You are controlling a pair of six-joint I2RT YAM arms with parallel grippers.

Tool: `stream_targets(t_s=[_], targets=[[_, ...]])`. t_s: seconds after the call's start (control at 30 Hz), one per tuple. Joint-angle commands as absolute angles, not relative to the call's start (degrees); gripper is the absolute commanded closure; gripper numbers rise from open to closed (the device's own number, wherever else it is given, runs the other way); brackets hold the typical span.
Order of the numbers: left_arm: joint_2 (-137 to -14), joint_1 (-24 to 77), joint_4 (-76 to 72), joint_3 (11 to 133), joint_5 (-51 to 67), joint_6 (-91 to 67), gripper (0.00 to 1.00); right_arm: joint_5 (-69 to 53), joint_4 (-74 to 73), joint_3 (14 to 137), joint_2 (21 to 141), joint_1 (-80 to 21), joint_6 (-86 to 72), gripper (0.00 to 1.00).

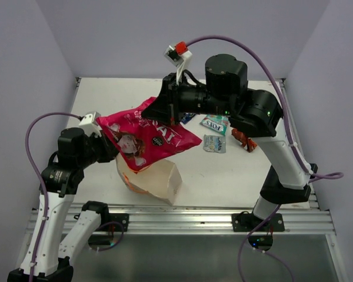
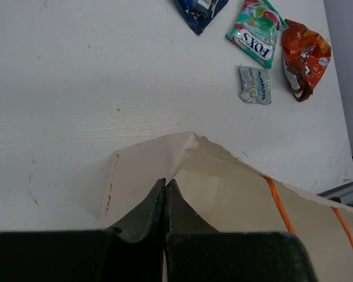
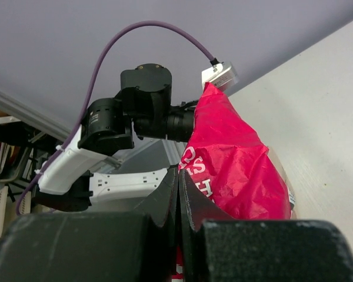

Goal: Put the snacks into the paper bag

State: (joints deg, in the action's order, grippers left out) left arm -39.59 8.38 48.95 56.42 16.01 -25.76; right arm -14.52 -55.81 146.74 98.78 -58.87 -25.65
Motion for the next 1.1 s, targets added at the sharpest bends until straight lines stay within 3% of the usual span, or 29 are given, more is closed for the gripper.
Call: stream_targets(t_s=[0.0,0.33,0.57,0.87,1.07], targets=[[-39.0,8.5,48.0,56.3,15.8,-25.4,1.0,-15.5,-52.0,148.4,97.7,-59.1,-24.7,1.0],[-39.2,8.5,47.6,55.9,15.5,-25.7,1.0,-10.5,-57.4,141.8,95.1,-59.4,-20.4,1.0],[-38.7,8.5,47.5,55.4,15.9,-26.0,1.0,-2.3,-62.1,146.4,95.6,-59.5,-18.7,1.0],[-37.9,8.5,47.8,54.9,16.3,-25.9,1.0,9.7,-54.1,144.9,89.3,-59.4,-17.3,1.0],[-38.7,8.4,47.3,55.3,16.6,-25.6,1.0,3.9,-49.1,148.2,91.9,-59.5,-17.4,1.0]])
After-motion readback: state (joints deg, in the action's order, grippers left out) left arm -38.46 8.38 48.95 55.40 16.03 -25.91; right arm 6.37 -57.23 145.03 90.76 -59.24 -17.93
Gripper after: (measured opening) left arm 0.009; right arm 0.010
